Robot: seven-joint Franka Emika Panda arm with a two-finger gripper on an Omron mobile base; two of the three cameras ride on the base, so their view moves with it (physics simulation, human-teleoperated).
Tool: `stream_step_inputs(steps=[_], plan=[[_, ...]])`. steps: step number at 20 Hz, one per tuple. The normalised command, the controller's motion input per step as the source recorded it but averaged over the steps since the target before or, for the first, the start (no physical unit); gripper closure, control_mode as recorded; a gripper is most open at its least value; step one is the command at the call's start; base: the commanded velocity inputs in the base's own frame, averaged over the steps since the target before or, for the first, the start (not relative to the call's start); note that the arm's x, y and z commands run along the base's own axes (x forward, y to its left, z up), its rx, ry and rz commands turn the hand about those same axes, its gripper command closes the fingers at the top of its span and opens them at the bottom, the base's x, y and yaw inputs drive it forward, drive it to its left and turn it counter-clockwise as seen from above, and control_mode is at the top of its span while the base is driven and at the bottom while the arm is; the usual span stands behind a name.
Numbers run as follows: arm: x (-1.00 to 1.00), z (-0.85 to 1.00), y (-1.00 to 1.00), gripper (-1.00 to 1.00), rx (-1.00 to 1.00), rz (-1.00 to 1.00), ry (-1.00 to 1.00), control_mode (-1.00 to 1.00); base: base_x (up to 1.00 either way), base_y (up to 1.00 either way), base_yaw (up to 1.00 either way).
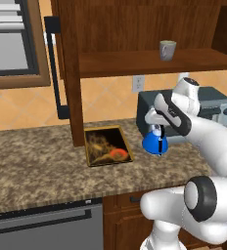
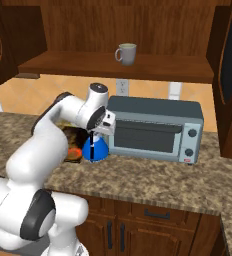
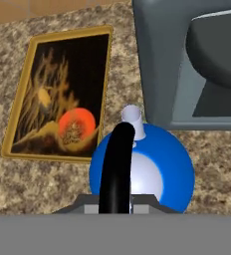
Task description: Pick the kettle from the counter and place it on the tray. Then pick the mug from the cabinet and place it on the tray. Then close the cabinet doors.
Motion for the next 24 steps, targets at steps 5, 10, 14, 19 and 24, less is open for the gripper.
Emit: stream_step_inputs(steps=[5, 10, 14, 19, 24], plan=[[-0.05, 0.1, 0.9, 1.0, -0.03, -0.01, -0.02, -1.0, 0.0, 0.0, 0.0], [0.04, 0.0, 0.16, 1.0, -0.01, 0.0, 0.01, -1.0, 0.0, 0.0, 0.0], [0.24, 0.0, 0.52, 1.0, 0.0, -0.01, 0.0, -1.0, 0.0, 0.0, 0.0], [0.37, 0.0, 0.73, 1.0, 0.0, -0.05, 0.0, -1.0, 0.0, 0.0, 0.0], [0.55, 0.0, 0.62, 1.0, 0.0, -0.12, -0.01, -1.0, 0.0, 0.0, 0.0]])
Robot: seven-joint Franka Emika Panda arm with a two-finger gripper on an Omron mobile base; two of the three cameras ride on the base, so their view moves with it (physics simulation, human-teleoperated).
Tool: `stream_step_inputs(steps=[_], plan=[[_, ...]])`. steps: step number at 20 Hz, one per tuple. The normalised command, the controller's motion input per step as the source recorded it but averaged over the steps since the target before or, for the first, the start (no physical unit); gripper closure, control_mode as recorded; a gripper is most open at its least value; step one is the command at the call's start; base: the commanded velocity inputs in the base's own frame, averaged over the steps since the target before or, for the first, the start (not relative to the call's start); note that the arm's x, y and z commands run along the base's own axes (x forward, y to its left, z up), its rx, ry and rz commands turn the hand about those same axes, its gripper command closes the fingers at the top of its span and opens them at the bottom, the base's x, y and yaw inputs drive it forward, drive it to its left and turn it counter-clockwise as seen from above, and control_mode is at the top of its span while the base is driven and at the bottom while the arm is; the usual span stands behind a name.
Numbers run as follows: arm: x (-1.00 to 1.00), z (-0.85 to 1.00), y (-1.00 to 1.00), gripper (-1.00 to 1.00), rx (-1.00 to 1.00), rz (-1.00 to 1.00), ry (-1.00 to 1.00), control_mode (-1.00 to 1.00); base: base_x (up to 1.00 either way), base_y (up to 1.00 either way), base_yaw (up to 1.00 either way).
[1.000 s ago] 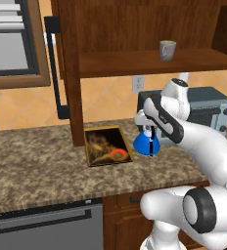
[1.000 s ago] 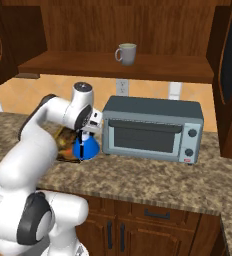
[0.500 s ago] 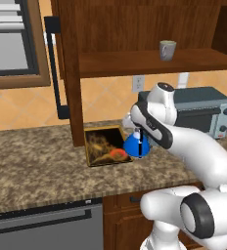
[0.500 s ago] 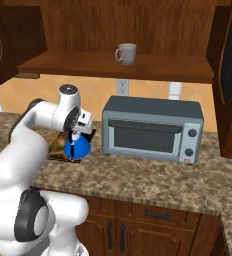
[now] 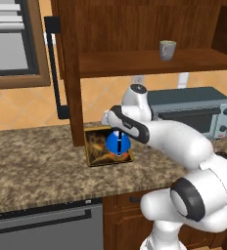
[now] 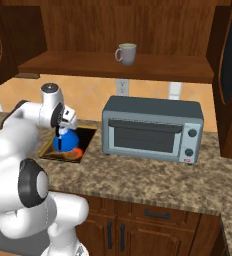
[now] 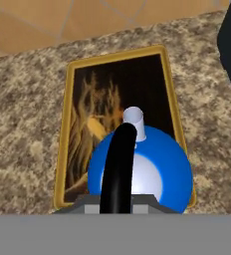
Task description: Pick the kettle from the counter and place it on the tray. Then pick the mug from the cabinet and place it on the tray. Then close the cabinet doors.
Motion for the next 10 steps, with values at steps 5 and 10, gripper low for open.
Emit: stream_step_inputs(steps=[5, 10], plan=[[0.55, -0.02, 0.42, 1.0, 0.0, -0.14, -0.01, -1.0, 0.0, 0.0, 0.0], [0.49, -0.04, 0.05, 1.0, 0.0, -0.08, 0.0, -1.0, 0.0, 0.0, 0.0]])
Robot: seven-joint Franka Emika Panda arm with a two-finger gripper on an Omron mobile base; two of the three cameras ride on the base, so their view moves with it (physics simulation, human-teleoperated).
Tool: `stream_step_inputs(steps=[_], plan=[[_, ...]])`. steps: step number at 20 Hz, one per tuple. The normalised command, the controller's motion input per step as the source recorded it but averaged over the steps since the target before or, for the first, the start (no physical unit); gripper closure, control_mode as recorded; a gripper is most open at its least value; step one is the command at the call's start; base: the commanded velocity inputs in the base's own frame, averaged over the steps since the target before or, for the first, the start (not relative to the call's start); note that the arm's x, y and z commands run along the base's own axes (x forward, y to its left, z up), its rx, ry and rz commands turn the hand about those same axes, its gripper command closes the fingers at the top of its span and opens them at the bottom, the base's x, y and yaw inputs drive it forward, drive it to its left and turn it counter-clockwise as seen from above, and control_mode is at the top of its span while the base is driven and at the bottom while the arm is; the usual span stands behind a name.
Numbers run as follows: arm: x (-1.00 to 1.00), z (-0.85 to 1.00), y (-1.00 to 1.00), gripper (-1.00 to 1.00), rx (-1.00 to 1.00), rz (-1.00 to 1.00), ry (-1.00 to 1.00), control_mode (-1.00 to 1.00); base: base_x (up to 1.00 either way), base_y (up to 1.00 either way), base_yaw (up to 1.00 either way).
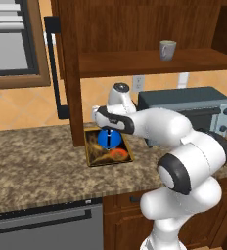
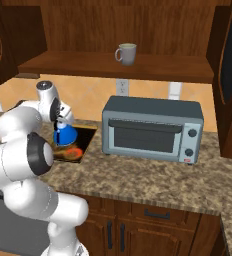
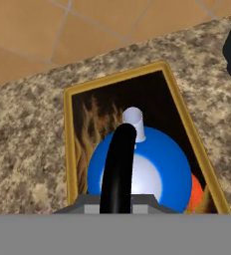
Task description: Pick the kettle from the counter and place it on the tray. Then pick the mug from the cabinet and place it on the tray. Then close the cabinet doors.
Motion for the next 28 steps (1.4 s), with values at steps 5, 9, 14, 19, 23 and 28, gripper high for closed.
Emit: stream_step_inputs(steps=[5, 9, 14, 19, 23, 28], plan=[[0.37, -0.18, 0.0, 1.0, 0.0, -0.04, 0.0, -1.0, 0.0, 0.0, 0.0], [0.29, -0.22, 0.0, 1.0, 0.0, -0.03, 0.0, -1.0, 0.0, 0.0, 0.0], [0.28, -0.2, 0.0, 1.0, 0.0, -0.03, 0.0, -1.0, 0.0, 0.0, 0.0], [0.2, -0.2, 0.0, 1.0, 0.0, -0.01, 0.0, -1.0, 0.0, 0.0, 0.0], [0.12, -0.2, 0.0, 1.0, 0.0, -0.01, 0.0, -1.0, 0.0, 0.0, 0.0], [0.11, -0.13, 0.0, 1.0, 0.0, 0.0, 0.0, -1.0, 0.0, 0.0, 0.0]])
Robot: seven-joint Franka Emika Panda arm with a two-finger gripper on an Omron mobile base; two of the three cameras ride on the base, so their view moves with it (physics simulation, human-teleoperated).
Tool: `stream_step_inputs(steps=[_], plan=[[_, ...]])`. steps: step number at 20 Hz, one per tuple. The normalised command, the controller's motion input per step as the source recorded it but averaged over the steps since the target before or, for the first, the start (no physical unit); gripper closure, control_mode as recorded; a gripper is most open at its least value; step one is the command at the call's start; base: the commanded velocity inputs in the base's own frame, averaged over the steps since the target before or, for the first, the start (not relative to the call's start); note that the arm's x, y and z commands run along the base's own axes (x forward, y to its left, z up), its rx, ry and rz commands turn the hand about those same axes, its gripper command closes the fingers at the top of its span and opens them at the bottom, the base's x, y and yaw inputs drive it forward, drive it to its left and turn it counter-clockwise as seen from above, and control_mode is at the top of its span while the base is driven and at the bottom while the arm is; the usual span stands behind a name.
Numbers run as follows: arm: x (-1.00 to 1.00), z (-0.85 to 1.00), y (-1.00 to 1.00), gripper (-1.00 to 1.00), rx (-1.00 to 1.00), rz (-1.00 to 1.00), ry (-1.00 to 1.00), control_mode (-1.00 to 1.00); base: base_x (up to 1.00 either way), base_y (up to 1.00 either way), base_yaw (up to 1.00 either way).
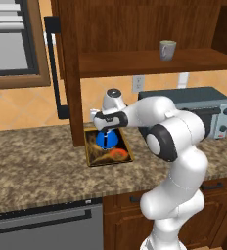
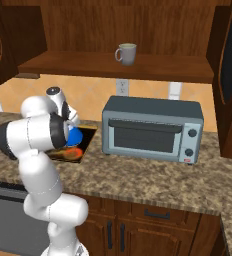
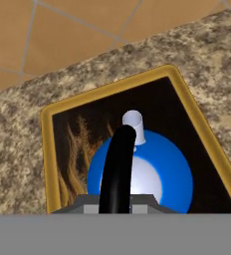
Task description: Pick the kettle from the counter and place it on the tray. Then pick the mug from the cabinet and place it on the tray. Then close the cabinet doors.
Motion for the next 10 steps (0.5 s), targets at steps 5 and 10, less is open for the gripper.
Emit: stream_step_inputs(steps=[5, 10], plan=[[0.08, -0.1, 0.0, 1.0, 0.0, 0.0, 0.0, -1.0, 0.0, 0.0, 0.0], [0.0, -0.05, 0.0, -1.0, 0.0, 0.0, 0.0, -1.0, 0.0, 0.0, 0.0]])
